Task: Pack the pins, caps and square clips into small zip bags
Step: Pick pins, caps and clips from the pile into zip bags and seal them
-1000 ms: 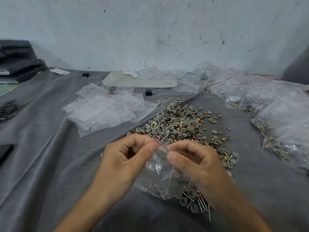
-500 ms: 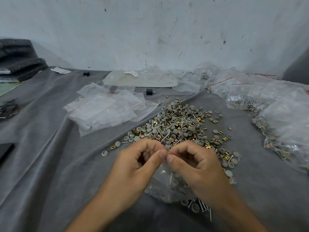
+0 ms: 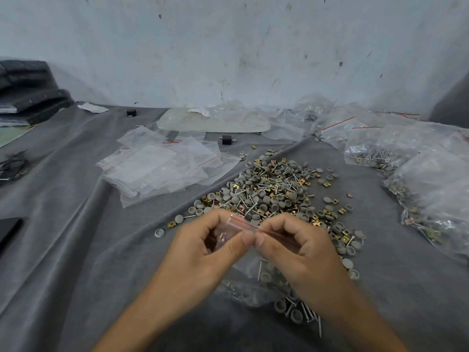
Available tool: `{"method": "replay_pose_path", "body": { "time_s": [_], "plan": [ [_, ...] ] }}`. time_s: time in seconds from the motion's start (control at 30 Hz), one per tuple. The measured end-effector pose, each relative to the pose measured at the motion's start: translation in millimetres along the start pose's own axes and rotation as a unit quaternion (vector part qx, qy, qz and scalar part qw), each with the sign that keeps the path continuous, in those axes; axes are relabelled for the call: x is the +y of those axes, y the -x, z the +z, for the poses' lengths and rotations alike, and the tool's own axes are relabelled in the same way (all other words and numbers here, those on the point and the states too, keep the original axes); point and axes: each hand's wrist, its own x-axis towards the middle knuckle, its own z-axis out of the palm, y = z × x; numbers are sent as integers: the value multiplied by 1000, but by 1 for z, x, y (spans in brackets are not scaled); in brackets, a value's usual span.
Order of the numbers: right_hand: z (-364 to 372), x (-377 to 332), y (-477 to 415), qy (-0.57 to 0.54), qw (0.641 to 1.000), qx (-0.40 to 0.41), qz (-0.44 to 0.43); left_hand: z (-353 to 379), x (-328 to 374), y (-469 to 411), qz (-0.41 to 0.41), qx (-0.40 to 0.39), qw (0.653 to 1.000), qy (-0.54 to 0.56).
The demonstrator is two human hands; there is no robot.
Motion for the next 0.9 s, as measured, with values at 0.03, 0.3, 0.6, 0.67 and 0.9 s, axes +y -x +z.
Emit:
{"method": "replay_pose_path", "body": {
  "time_s": [0.03,0.3,0.6,0.67,0.9],
  "plan": [
    [1,0,0,4,1000,-5,-1,1,1,0,2,-5,1000,1],
    [-4,-3,-1,-40,998,9,41,-5,4,-1,7,51,998,41],
    [-6,1,-3,-85,995,45,39,-14,7,-6,-18,96,994,55],
    [-7,3,-3,-80,994,66,38,-14,7,-7,-18,101,993,53],
    [-7,0,-3,-58,996,72,14,-13,10,-2,-33,70,997,11]
  ]
}}
